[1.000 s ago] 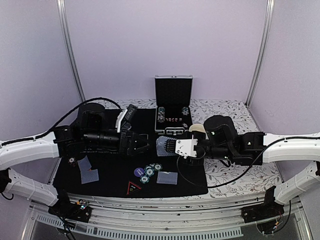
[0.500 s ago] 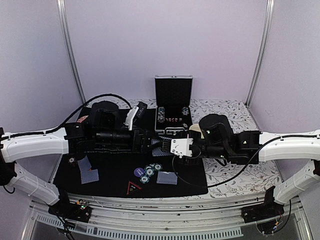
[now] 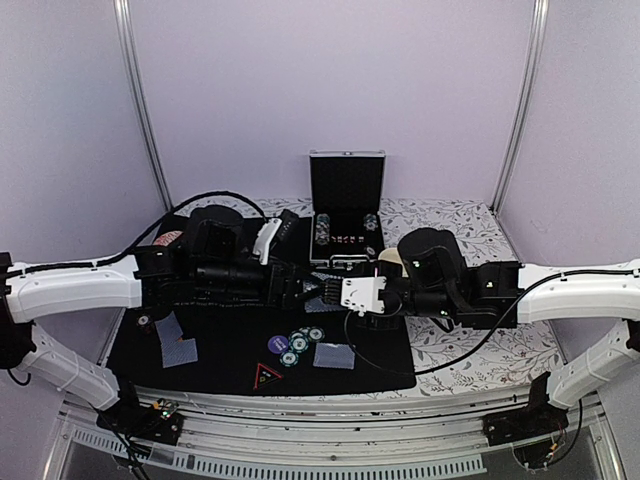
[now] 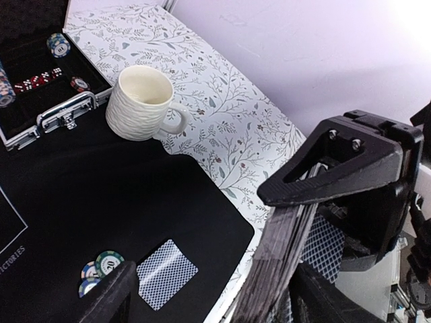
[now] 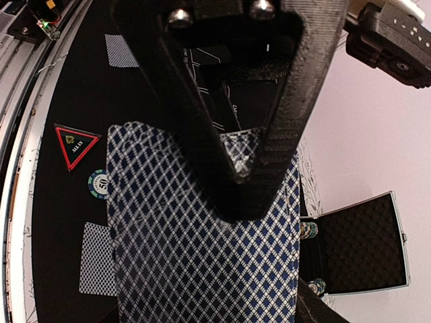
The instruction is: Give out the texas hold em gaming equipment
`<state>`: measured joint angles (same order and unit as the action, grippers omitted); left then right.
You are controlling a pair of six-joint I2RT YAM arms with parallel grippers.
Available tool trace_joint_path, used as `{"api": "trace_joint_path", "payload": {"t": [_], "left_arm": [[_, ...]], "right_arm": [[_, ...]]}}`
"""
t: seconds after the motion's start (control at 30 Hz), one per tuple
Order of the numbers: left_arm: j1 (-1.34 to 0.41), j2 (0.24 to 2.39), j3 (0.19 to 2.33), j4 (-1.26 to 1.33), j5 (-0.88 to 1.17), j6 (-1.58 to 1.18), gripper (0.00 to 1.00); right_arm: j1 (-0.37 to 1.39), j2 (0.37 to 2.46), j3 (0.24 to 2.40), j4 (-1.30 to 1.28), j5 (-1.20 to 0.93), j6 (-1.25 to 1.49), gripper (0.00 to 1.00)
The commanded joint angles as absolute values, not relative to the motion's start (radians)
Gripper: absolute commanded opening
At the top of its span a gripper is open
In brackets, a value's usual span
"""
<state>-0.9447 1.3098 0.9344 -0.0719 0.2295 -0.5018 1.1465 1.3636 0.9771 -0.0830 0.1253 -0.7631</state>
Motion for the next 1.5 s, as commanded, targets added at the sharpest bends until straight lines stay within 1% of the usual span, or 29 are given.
{"api": "trace_joint_path", "payload": {"t": [0.0, 0.1, 0.27, 0.47, 0.53, 0.67, 0.73, 0.83, 0.87, 0.9, 0.97, 1.0, 1.03, 1.07, 1.1, 1.27, 1.33, 1.43, 1.47], "left_arm": [[-0.962, 1.311, 0.958, -0.092, 0.227, -0.488, 0.75], [-0.962, 1.305, 0.966, -0.128, 0.202, -0.482, 0.68], [-0.962, 1.272, 0.953, -0.139, 0.21, -0.475, 0.66], [-0.962, 1.244, 0.953, -0.202, 0.173, -0.457, 0.66], [-0.962, 1.233, 0.951, -0.213, 0.172, -0.454, 0.68], [-0.962, 1.218, 0.951, -0.189, 0.215, -0.468, 0.81], [-0.961, 1.214, 0.953, -0.155, 0.264, -0.482, 0.83], [-0.961, 1.206, 0.957, -0.14, 0.297, -0.501, 0.82], [-0.962, 1.201, 0.959, -0.148, 0.292, -0.507, 0.8], [-0.962, 1.196, 0.959, -0.161, 0.285, -0.512, 0.74], [-0.962, 1.194, 0.964, -0.179, 0.281, -0.523, 0.55], [-0.962, 1.197, 0.967, -0.184, 0.293, -0.525, 0.41], [-0.962, 1.2, 0.968, -0.186, 0.303, -0.528, 0.32], [-0.962, 1.205, 0.969, -0.186, 0.315, -0.53, 0.27], [-0.962, 1.21, 0.972, -0.186, 0.321, -0.531, 0.23], [-0.962, 1.231, 0.985, -0.194, 0.331, -0.525, 0.2], [-0.962, 1.232, 0.991, -0.195, 0.335, -0.522, 0.14], [-0.962, 1.223, 0.995, -0.196, 0.351, -0.516, 0.0], [-0.962, 1.217, 0.993, -0.196, 0.356, -0.516, 0.0]], "right_arm": [[1.153, 1.347, 0.994, -0.051, 0.132, -0.759, 0.54], [1.153, 1.339, 0.987, -0.049, 0.14, -0.758, 0.54], [1.152, 1.327, 0.977, -0.046, 0.153, -0.759, 0.54], [1.152, 1.321, 0.974, -0.046, 0.161, -0.759, 0.54], [1.153, 1.32, 0.974, -0.045, 0.161, -0.759, 0.54], [1.152, 1.326, 0.977, -0.043, 0.162, -0.761, 0.54], [1.152, 1.33, 0.98, -0.043, 0.161, -0.762, 0.54], [1.154, 1.33, 0.982, -0.044, 0.162, -0.762, 0.54], [1.153, 1.329, 0.98, -0.043, 0.163, -0.761, 0.54], [1.153, 1.328, 0.978, -0.043, 0.165, -0.761, 0.54], [1.153, 1.328, 0.98, -0.044, 0.166, -0.761, 0.54], [1.153, 1.328, 0.981, -0.044, 0.165, -0.76, 0.54], [1.152, 1.328, 0.982, -0.044, 0.165, -0.759, 0.54], [1.152, 1.328, 0.983, -0.043, 0.164, -0.759, 0.54], [1.153, 1.329, 0.983, -0.043, 0.165, -0.759, 0.54], [1.154, 1.333, 0.983, -0.042, 0.165, -0.759, 0.54], [1.152, 1.335, 0.982, -0.041, 0.164, -0.759, 0.54], [1.153, 1.333, 0.98, -0.042, 0.166, -0.759, 0.54], [1.152, 1.332, 0.98, -0.041, 0.167, -0.759, 0.54]]}}
